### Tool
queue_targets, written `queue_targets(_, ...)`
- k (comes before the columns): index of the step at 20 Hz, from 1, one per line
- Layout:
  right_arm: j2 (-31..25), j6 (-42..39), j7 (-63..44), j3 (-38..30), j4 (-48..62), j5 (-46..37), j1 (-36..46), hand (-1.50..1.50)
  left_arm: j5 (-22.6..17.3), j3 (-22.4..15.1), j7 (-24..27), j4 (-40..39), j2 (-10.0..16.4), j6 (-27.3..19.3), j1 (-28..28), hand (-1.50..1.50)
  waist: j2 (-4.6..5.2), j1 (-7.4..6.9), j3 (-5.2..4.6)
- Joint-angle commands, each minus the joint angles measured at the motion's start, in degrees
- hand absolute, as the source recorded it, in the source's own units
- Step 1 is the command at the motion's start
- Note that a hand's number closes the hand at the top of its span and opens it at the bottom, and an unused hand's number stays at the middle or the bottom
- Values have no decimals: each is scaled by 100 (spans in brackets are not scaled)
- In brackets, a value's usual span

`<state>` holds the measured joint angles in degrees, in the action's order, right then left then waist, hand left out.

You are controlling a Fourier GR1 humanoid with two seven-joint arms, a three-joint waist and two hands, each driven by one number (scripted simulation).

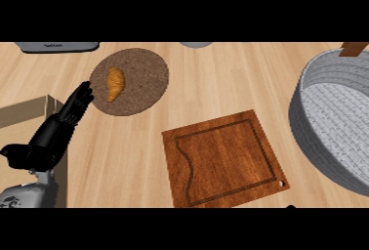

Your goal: Pick the bell pepper from the cutting board and place it in the basket

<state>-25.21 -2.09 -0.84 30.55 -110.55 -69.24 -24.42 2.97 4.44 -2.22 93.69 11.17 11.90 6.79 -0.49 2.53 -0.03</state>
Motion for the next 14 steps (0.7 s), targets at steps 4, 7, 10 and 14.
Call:
queue_targets(4,-631,544,842,-659,-1465,1928,-1914,150,70,37,375,-156,33,45,-264,0,18,11,3)
queue_targets(7,-689,779,1381,-805,-2107,2765,-2362,150,85,13,415,-247,-77,-42,-135,0,15,70,3)
queue_targets(10,-300,937,1559,-591,-2883,3471,-2562,150,104,-126,202,-82,-95,18,-213,0,-9,37,9)
queue_targets(14,-595,1092,2060,-941,-3575,3967,-3392,150,29,136,92,-123,85,-3,12,0,-17,91,6)
